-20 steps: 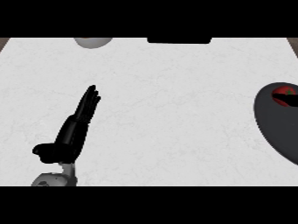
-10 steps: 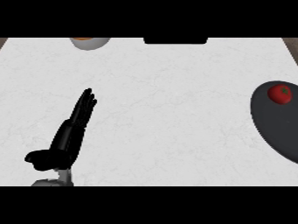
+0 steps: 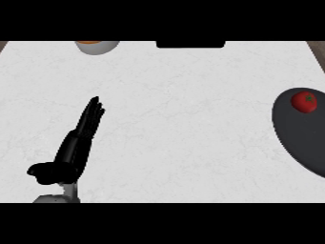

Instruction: Pick the tomato from the plate and place it in the pan

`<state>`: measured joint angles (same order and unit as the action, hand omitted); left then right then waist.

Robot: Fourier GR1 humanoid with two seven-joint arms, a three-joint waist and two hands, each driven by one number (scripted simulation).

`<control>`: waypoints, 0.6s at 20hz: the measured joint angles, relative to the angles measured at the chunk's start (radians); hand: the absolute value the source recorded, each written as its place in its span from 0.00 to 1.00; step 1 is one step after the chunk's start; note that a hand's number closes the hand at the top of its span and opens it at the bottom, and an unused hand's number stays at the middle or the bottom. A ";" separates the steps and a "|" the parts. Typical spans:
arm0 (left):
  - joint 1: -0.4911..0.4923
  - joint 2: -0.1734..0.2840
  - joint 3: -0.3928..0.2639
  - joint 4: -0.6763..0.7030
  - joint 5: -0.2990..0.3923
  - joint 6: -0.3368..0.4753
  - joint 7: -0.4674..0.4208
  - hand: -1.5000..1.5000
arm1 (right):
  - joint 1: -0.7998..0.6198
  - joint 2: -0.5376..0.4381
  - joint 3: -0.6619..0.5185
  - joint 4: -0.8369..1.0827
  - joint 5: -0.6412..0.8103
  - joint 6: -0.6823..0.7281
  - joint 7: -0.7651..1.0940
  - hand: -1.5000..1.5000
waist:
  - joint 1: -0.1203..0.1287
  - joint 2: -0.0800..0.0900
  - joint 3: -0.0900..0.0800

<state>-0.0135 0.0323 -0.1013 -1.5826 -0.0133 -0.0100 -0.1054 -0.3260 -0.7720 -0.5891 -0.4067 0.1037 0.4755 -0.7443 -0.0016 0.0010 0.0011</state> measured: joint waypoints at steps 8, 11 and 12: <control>0.001 0.005 0.005 -0.014 0.002 -0.007 0.016 0.50 | 0.111 0.006 0.036 -0.090 -0.030 -0.013 -0.031 0.00 | -0.001 -0.001 0.000; 0.014 0.001 0.001 -0.006 -0.008 -0.002 -0.002 0.50 | 0.155 0.011 0.050 -0.131 -0.042 -0.018 -0.037 0.00 | -0.003 -0.002 -0.001; 0.012 0.006 0.005 -0.004 -0.005 -0.008 -0.005 0.50 | 0.169 0.012 0.054 -0.140 -0.045 -0.022 -0.043 0.00 | -0.002 -0.002 -0.001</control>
<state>-0.0012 0.0381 -0.0958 -1.5864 -0.0180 -0.0180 -0.1106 -0.1570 -0.7600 -0.5354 -0.5467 0.0583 0.4535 -0.7875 -0.0039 -0.0008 0.0003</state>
